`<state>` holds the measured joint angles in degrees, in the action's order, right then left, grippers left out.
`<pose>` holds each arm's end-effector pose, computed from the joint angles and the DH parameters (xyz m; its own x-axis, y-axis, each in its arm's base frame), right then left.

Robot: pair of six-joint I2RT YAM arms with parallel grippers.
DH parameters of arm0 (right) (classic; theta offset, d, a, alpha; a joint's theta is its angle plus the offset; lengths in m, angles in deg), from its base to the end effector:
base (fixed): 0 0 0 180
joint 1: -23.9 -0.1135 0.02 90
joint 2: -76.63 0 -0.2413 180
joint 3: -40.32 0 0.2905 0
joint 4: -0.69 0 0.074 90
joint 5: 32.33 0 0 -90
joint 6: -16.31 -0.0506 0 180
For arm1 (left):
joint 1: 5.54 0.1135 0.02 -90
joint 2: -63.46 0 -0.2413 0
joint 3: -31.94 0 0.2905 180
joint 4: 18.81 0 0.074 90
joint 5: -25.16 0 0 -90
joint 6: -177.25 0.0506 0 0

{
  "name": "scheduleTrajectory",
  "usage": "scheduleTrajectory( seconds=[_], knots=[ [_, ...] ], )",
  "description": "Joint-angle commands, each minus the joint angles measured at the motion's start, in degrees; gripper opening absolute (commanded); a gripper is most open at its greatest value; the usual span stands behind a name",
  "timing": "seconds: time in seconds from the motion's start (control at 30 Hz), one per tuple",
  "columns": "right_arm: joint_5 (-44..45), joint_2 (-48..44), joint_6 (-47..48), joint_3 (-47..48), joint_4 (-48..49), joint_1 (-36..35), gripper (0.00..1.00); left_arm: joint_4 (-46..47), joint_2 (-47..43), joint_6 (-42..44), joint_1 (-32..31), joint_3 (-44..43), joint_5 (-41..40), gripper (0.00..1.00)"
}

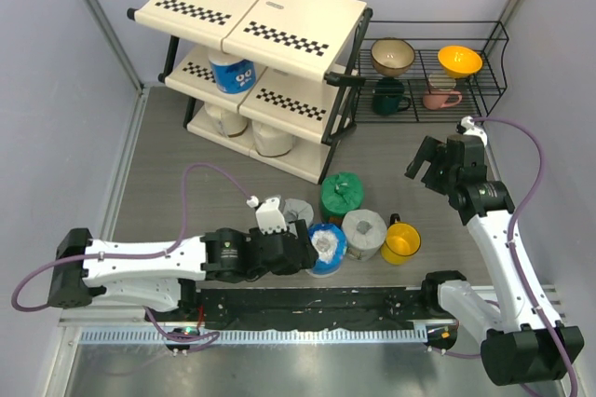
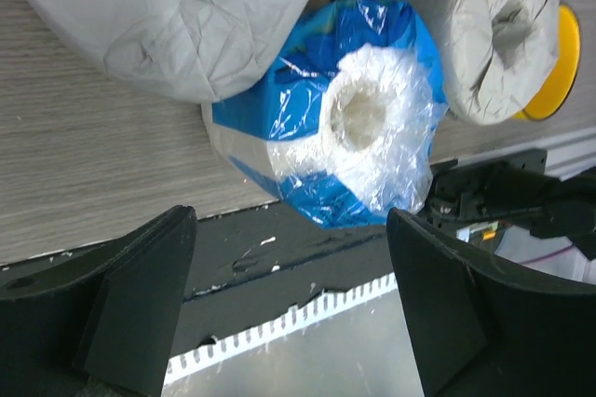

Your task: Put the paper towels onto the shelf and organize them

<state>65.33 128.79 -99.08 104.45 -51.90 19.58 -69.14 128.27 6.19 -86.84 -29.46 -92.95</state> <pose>0.2502 0.0121 0.2835 -0.5752 0.3827 -0.7229 0.3021 0.9207 0.2471 0.0655 -0.2706 0.2189 -0.8386 -0.2801 -0.4672 0.0085 0.8509 -0.5252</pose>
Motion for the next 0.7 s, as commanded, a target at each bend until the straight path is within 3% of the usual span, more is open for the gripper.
scheduleTrajectory(
  seconds=[0.0,0.37,0.67],
  knots=[
    [1.30,-1.80,1.13,1.76,0.41,-0.08,0.96,2.38,0.13,-4.46,-0.27,-1.94,-7.91,0.88],
    [0.42,-1.98,0.87,1.50,0.32,0.01,0.96,5.72,6.46,-7.71,-0.97,-1.41,-9.32,0.88],
    [0.60,-1.98,1.04,1.14,0.15,-0.08,0.96,3.09,13.14,-10.70,-2.46,-3.69,-13.45,0.84]
  ],
)
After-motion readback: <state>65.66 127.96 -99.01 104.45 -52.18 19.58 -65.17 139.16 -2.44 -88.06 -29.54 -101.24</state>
